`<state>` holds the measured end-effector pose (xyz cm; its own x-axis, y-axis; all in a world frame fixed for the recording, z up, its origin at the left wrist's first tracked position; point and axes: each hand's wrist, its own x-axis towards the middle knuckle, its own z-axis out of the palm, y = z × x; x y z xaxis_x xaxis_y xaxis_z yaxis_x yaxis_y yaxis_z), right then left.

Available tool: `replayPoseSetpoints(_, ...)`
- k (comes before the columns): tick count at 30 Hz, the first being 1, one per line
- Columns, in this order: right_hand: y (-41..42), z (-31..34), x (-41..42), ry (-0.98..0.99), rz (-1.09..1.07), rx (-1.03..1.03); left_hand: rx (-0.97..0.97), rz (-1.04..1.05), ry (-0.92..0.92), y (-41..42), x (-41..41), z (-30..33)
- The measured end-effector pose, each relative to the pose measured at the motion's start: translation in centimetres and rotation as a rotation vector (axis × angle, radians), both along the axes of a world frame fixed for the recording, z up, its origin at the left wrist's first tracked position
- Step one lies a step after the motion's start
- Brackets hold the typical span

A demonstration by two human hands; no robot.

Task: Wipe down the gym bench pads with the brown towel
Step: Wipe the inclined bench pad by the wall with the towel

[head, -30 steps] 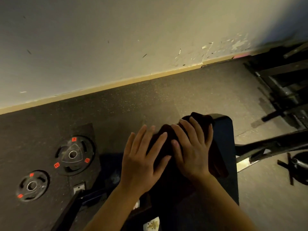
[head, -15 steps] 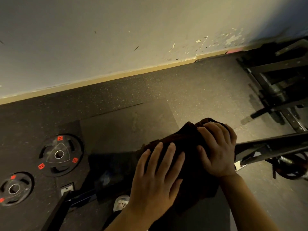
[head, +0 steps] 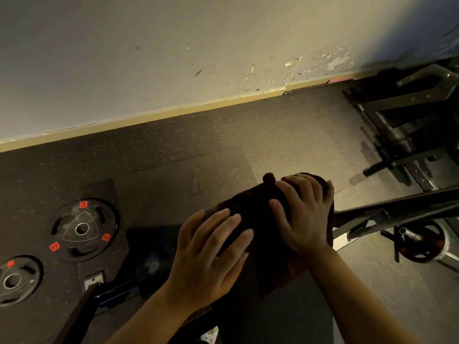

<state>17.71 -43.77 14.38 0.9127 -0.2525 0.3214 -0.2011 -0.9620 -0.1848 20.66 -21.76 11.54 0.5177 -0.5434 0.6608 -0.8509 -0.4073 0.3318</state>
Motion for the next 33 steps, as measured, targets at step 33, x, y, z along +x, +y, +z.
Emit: replayPoseSetpoints(33, 4.2, -1.2, -0.9, -0.019, 0.107, -0.083, -0.076, -0.1, -0.11, 0.1, -0.7, -4.4)
